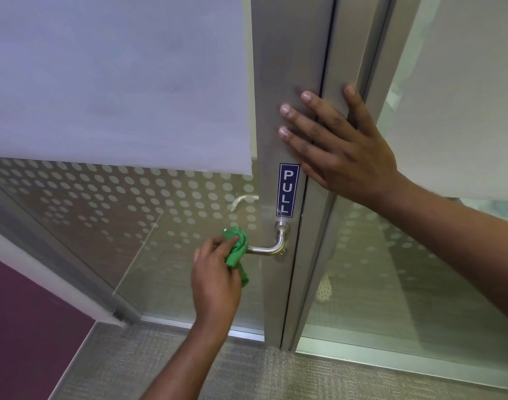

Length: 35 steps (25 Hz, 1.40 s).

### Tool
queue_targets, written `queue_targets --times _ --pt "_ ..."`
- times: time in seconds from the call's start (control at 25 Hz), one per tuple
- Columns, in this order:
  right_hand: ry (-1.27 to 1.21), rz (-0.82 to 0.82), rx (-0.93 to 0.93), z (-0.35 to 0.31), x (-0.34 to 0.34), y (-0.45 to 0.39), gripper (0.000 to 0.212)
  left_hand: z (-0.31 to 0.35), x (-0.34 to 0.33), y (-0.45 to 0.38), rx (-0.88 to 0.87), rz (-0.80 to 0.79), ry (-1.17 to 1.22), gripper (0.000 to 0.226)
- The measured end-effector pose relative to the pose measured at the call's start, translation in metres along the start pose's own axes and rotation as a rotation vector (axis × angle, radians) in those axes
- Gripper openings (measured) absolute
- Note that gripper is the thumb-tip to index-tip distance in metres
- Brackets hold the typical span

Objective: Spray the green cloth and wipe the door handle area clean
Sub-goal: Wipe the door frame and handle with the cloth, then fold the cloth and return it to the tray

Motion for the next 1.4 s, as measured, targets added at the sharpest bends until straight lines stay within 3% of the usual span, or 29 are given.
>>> queue_targets --times 0.12,0.24,0.32,0.48,0.64,0.76,0.88,0.96,1.04,1.12,1.28,1.4 --pt "-0.057 -0.045 0.016 -0.001 0.004 -0.002 0.044 0.022 -0.014 0.013 -0.167 -0.107 -0.121 0.06" --pt "-0.139 -0.134 0.013 0.003 0.015 -0.006 0.047 0.037 -0.018 0.015 -0.168 -0.157 -0.003 0.053" --pt "-0.27 -0.175 -0.084 -0.001 0.03 -0.006 0.044 0.037 -0.012 0.009 -0.043 -0.108 0.192 0.04" --pt "-0.651 -0.109 -0.572 -0.059 0.092 0.035 0.022 0.028 -0.008 0.006 0.455 -0.132 0.877 0.019" --pt "-0.838 -0.295 -0.796 -0.149 0.133 0.075 0.06 0.058 -0.006 0.038 0.672 -0.41 1.374 0.026" --pt "-0.785 -0.269 -0.925 -0.164 0.152 0.087 0.073 0.074 -0.007 0.059 0.749 -0.583 1.592 0.048" --pt "-0.686 -0.199 -1.04 -0.152 0.173 0.104 0.062 0.084 -0.013 0.069 0.667 -0.678 1.569 0.045" --pt "-0.586 -0.196 -1.072 -0.14 0.188 0.118 0.056 0.098 -0.024 0.075 0.546 -0.827 1.523 0.049" --pt "-0.515 -0.186 -1.113 -0.123 0.205 0.128 0.055 0.113 -0.037 0.085 0.431 -0.963 1.45 0.074" --pt "-0.601 -0.09 -1.23 -0.102 0.224 0.142 0.052 0.126 -0.057 0.095 0.414 -1.01 1.412 0.089" --pt "-0.901 0.126 -1.577 -0.056 0.254 0.182 0.05 0.166 -0.1 0.117 0.509 -1.086 1.424 0.067" --pt "-0.727 0.052 -1.409 -0.024 0.283 0.2 0.043 0.195 -0.13 0.132 0.377 -0.944 1.039 0.061"
Point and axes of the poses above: each hand's wrist, its own y-axis away from the middle knuckle, its own x-axis out of the back of the hand, z = x × y, the point moved 6 cm from there along -y, towards the middle knuckle, and after that the axes turned 2 degrees about x, right-handed, at the moved point
